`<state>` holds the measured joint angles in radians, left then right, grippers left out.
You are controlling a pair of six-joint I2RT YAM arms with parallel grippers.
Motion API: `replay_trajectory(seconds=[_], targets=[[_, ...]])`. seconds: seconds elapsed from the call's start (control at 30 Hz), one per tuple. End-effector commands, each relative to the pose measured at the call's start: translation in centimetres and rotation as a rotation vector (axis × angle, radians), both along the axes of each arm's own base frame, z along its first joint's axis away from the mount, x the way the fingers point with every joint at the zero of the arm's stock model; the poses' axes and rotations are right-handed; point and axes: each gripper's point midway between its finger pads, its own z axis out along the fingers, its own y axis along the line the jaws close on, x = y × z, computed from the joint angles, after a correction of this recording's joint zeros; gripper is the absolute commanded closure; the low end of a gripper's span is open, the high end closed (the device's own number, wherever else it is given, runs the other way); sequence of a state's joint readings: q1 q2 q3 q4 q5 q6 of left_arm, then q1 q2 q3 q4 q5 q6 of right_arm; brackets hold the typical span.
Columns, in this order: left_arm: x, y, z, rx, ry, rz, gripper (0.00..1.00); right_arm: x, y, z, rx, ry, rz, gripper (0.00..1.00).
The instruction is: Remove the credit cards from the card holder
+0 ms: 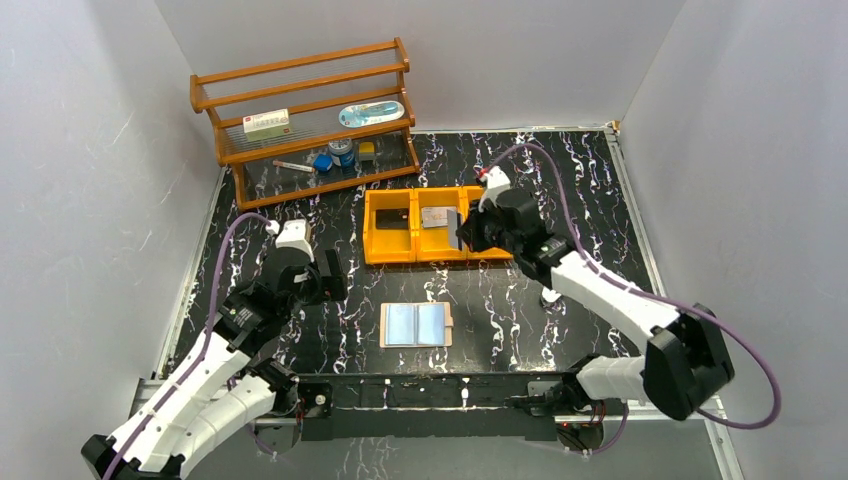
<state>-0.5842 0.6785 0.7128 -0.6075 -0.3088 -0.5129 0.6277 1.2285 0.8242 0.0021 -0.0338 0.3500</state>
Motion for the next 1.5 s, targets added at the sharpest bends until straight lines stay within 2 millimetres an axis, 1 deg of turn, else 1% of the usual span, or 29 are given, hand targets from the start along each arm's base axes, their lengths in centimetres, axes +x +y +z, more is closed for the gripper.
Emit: replay_trajectory(seconds=[0.0,0.17,0.33,0.37,0.4,0.43,0.5,0.57,0.73,0.87,1.0,1.07,1.2,1.23,1.3,1.33,1.37,1.47], targets=[[0.8,0.2,0.2,0.042,-0.045,-0.026,0.02,4.6,1.2,3.7,-0.178,-0.259,0.115,1.00],[1.1,-0.2,-0.6,0.076,0.004,-0.041,0.02,6.8,2.3,2.6,-0.331,-0.348,0.230,1.00],[1.7,-0.6,-1.3,0.091,0.032,-0.039,0.01,8.4,3.4,0.6,-0.483,-0.391,0.332,1.00],[1.7,-0.6,-1.4,0.095,0.039,-0.044,0.02,8.9,3.3,0.2,-0.519,-0.405,0.332,1.00],[1.7,-0.7,-1.5,0.098,0.047,-0.048,0.02,9.8,3.2,0.0,-0.554,-0.426,0.304,1.00],[1.7,-0.7,-1.5,0.099,0.050,-0.049,0.02,10.1,3.3,-0.3,-0.584,-0.436,0.308,1.00],[1.7,-0.6,-1.6,0.099,0.049,-0.047,0.02,10.9,3.6,-0.2,-0.643,-0.467,0.314,1.00],[1.7,-0.6,-1.4,0.095,0.041,-0.045,0.02,11.5,4.3,-0.6,-0.686,-0.504,0.347,1.00],[1.7,-0.4,-1.1,0.093,0.020,-0.034,0.02,12.7,5.1,-2.7,-0.843,-0.525,0.406,1.00],[1.7,-0.3,-1.0,0.094,0.013,-0.033,0.02,13.9,4.8,-3.9,-1.010,-0.582,0.426,1.00],[1.7,-0.2,-1.0,0.096,0.013,-0.032,0.02,15.3,4.8,-4.2,-1.084,-0.627,0.430,1.00],[1.7,-0.2,-1.0,0.096,0.013,-0.032,0.02,15.6,5.0,-4.9,-1.107,-0.629,0.450,1.00],[1.7,-0.2,-1.0,0.098,0.012,-0.032,0.02,15.6,5.0,-6.8,-1.149,-0.616,0.502,1.00],[1.7,-0.2,-1.0,0.099,0.013,-0.033,0.02,15.6,4.8,-7.2,-1.160,-0.615,0.511,0.98],[1.7,-0.2,-1.0,0.099,0.013,-0.032,0.02,15.7,4.6,-7.7,-1.183,-0.621,0.510,0.97],[1.7,-0.2,-1.1,0.099,0.013,-0.033,0.02,15.6,4.5,-7.9,-1.190,-0.621,0.515,0.94],[1.7,-0.2,-1.0,0.099,0.013,-0.033,0.02,15.5,4.4,-8.2,-1.198,-0.615,0.526,0.90],[1.7,-0.2,-1.2,0.102,0.017,-0.033,0.02,14.7,4.7,-8.5,-1.173,-0.608,0.567,0.88]])
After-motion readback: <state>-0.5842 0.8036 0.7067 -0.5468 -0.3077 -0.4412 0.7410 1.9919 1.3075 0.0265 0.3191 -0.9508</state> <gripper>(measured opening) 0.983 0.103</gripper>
